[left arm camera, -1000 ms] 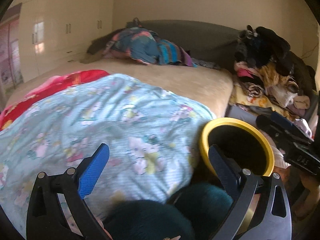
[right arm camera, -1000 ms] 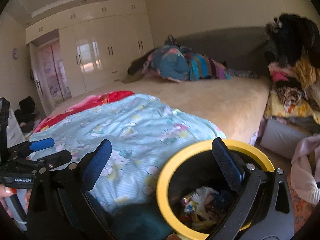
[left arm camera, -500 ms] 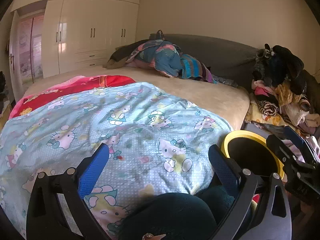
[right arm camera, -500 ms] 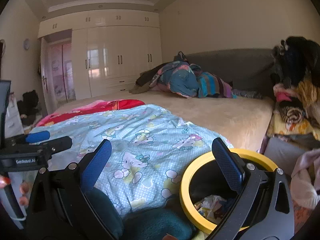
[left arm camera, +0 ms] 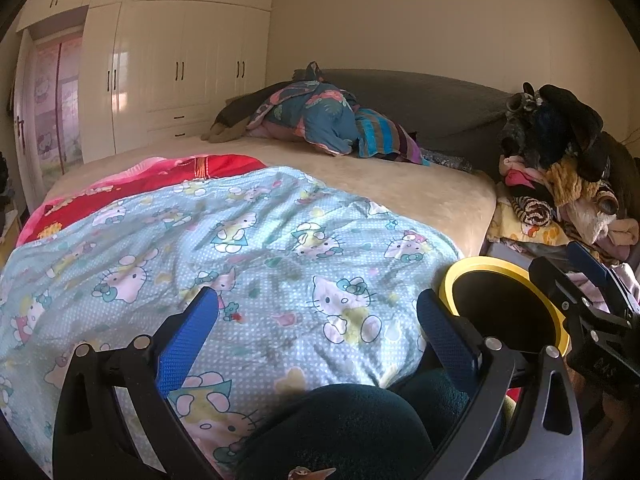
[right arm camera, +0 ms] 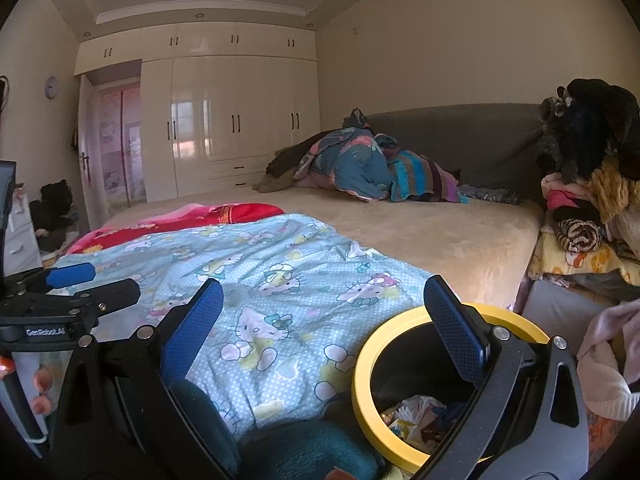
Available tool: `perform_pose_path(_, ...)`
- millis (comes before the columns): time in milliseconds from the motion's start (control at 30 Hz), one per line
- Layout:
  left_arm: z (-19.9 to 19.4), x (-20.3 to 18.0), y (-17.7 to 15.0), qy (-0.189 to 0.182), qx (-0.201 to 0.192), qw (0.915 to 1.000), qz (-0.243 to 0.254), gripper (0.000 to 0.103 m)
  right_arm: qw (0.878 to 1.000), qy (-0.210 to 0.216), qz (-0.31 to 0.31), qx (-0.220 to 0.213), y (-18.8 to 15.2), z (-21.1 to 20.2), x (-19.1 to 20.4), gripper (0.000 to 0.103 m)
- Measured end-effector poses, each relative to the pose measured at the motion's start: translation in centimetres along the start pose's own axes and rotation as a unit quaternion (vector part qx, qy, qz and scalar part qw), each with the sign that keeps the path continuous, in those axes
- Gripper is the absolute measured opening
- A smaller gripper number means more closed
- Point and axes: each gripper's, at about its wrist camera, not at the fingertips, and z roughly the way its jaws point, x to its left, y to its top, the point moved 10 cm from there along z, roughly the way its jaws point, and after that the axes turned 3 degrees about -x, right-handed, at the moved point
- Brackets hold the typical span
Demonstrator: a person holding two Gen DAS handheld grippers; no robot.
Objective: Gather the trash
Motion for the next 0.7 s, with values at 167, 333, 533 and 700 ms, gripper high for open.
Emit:
perform_pose_path(167, -0.01, -0.03, 0.02, 0.001, 0.000, 1.0000, 0.000, 0.097, 1.000, -0.007, 0.003, -0.005, 0.14, 0.06, -0.46, 0.093)
perform_pose_path(333, -0.02, -0.04, 0.02, 0.002, 0.000, 1.0000, 0.000, 0.097, 1.000, -0.008, 0.004, -0.004, 0.12, 0.09, -0.49, 0.093)
perform_pose_path(533, -0.03, -0.05, 0.05, 0.001, 0.000, 1.0000, 0.000, 0.097, 1.000, -0.008, 0.005, -0.004, 0.10, 0.07, -0.48, 0.093)
perform_pose_path(700, -0.05, -0.06, 0.05, 0.001, 0.000, 1.0000, 0.001, 0.097, 1.000, -0.007, 0.006, -0.001, -0.02, 0.16, -0.50, 0.093)
